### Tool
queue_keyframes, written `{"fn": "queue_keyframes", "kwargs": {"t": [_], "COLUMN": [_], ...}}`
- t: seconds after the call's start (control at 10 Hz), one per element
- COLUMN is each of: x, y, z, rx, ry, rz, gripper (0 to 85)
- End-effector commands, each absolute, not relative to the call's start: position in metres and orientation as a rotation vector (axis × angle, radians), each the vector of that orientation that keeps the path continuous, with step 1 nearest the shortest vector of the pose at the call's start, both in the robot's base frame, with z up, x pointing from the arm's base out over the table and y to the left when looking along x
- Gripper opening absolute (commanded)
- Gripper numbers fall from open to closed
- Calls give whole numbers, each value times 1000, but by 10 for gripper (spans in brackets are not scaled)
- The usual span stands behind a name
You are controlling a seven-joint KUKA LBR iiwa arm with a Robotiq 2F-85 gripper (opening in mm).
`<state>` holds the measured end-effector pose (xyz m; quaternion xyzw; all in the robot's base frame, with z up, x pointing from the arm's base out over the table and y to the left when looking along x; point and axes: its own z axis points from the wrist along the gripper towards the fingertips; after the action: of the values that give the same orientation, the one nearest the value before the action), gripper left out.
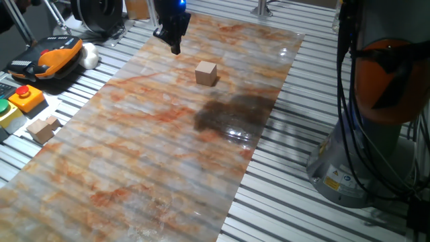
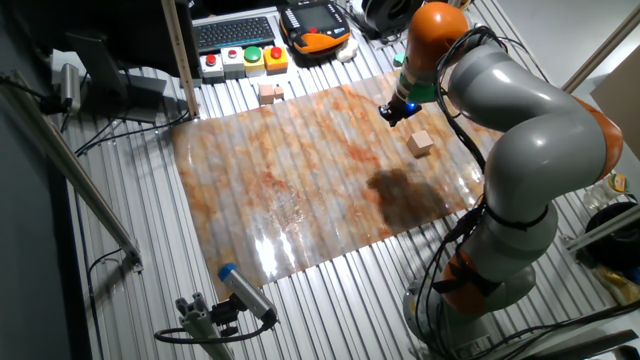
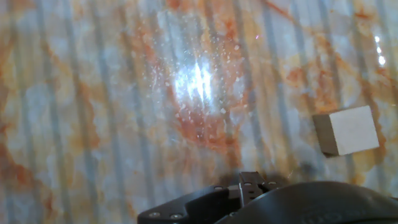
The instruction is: Hold a small block with the gripper and sweep it from left to right on the table
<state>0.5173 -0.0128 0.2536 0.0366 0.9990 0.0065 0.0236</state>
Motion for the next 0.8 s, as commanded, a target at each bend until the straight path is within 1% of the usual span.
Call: {"fn": "queue_keyframes", "kwargs": {"t": [0.0, 0.2, 0.5, 0.7], "x": [520, 526, 530, 530], "y": [-29, -55, -84, -85], "z": [253, 251, 259, 258], "rx": [91, 55, 21, 64], "ry": [3087, 3089, 3092, 3090], "rz": [19, 27, -19, 60], "gripper": [0, 0, 0, 0]}}
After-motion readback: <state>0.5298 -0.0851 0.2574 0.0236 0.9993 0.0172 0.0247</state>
